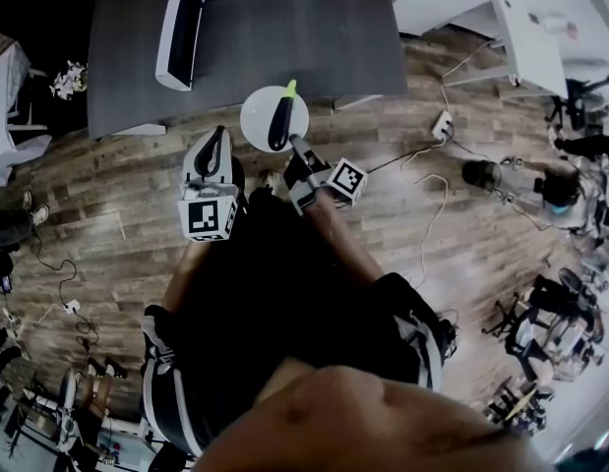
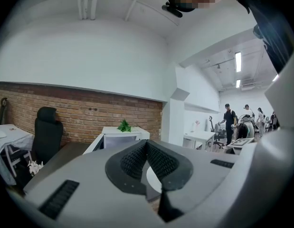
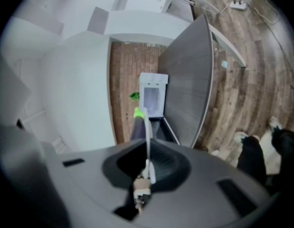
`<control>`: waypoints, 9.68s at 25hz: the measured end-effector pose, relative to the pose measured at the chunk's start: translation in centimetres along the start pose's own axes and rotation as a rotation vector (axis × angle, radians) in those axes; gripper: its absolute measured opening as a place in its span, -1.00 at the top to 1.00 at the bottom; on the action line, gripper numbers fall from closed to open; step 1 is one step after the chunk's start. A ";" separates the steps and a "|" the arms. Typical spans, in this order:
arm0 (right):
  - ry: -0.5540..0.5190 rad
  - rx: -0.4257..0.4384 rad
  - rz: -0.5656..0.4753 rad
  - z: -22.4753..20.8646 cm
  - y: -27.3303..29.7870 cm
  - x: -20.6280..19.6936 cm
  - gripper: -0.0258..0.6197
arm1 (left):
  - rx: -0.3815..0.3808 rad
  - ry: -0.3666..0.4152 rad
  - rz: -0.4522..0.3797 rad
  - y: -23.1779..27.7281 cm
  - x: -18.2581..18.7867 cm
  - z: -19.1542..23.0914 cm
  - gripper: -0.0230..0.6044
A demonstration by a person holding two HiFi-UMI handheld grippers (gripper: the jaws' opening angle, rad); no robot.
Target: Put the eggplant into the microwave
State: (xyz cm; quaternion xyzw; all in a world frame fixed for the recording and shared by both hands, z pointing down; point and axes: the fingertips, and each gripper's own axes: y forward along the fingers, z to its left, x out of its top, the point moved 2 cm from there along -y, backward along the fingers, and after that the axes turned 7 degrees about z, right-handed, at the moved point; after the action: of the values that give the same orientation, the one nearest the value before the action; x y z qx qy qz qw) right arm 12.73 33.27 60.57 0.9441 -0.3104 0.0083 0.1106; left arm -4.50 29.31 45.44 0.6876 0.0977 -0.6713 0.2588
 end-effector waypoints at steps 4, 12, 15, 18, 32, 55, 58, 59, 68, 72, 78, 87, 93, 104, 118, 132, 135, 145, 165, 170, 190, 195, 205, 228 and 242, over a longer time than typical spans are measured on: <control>-0.007 -0.006 -0.001 0.1 0.5 0.3 0.80 | 0.002 -0.019 0.010 0.7 0.3 0.3 0.81; -0.012 -0.003 -0.024 1.2 3.7 2.3 0.80 | -0.007 -0.026 -0.032 4.6 1.6 3.3 0.81; -0.010 0.004 -0.042 2.1 5.4 3.4 0.80 | -0.022 -0.038 -0.027 6.4 2.0 4.7 0.81; -0.011 0.013 -0.058 3.0 7.3 4.1 0.80 | -0.038 -0.026 -0.025 8.0 2.9 6.3 0.81; 0.012 0.029 -0.099 5.8 16.7 6.2 0.80 | -0.127 -0.027 -0.012 14.8 5.7 12.3 0.81; -0.035 0.026 0.030 6.8 24.5 14.0 0.80 | -0.056 -0.069 -0.030 22.2 7.6 14.7 0.81; -0.050 0.005 0.068 6.4 25.2 16.1 0.80 | -0.012 -0.063 -0.034 23.7 8.0 14.4 0.81; -0.054 0.003 0.078 6.2 25.4 16.8 0.80 | 0.002 -0.060 -0.033 24.1 8.1 14.4 0.81; -0.074 0.010 0.122 4.8 27.8 20.5 0.80 | 0.079 -0.072 -0.027 27.0 8.9 14.7 0.81; -0.076 -0.003 0.133 3.8 28.8 21.3 0.80 | 0.083 -0.054 -0.029 27.5 9.3 15.0 0.81; -0.073 -0.010 0.117 2.5 30.3 22.1 0.80 | 0.081 -0.051 -0.044 28.2 9.7 16.1 0.81; -0.094 -0.014 0.101 1.0 32.6 23.7 0.80 | 0.055 -0.039 -0.058 29.8 10.0 16.9 0.81; -0.123 -0.034 0.105 0.2 34.2 24.6 0.80 | 0.049 -0.050 -0.061 30.4 10.2 17.5 0.81; -0.114 -0.027 0.079 -2.2 37.3 26.5 0.80 | 0.037 -0.051 -0.043 31.5 10.0 17.6 0.81; -0.081 -0.013 0.052 -4.7 40.9 27.7 0.80 | 0.040 -0.053 -0.032 32.5 9.6 18.4 0.81; -0.056 -0.038 0.015 -6.7 43.2 29.6 0.80 | 0.043 -0.054 -0.015 33.1 9.3 19.0 0.81; -0.045 -0.034 0.011 -7.0 43.6 29.8 0.80 | 0.043 -0.059 -0.004 33.3 9.2 19.1 0.81; -0.029 -0.047 0.006 -7.0 45.0 30.4 0.80 | 0.036 -0.061 0.004 34.1 9.0 19.3 0.81; -0.012 -0.064 -0.015 -6.3 47.3 31.5 0.80 | 0.030 -0.073 0.023 34.9 8.5 19.7 0.81; 0.004 -0.070 -0.018 -6.1 47.8 31.6 0.80 | 0.030 -0.079 0.025 35.1 8.4 19.9 0.81; 0.020 -0.069 -0.022 -6.2 48.2 32.1 0.74 | 0.026 -0.084 0.037 35.2 8.3 19.9 0.81; 0.026 -0.069 -0.032 -6.6 47.9 32.2 0.65 | 0.028 -0.096 0.040 35.2 8.1 19.9 0.81; 0.010 -0.086 -0.023 -6.4 47.5 32.4 0.56 | 0.023 -0.085 0.035 35.2 8.4 19.9 0.81; -0.220 -0.182 0.034 -4.2 44.4 31.6 0.69 | 0.017 -0.091 0.001 34.3 8.8 19.6 0.81; -0.954 -0.498 0.154 -0.2 43.3 28.6 0.81 | 0.014 -0.094 -0.020 34.0 8.9 19.7 0.81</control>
State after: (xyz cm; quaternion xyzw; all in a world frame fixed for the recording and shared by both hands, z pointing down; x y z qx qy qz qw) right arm 10.35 -17.30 72.06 0.7629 -0.3870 -0.4867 0.1769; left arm -4.63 -11.04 45.10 0.6561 0.0878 -0.7062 0.2514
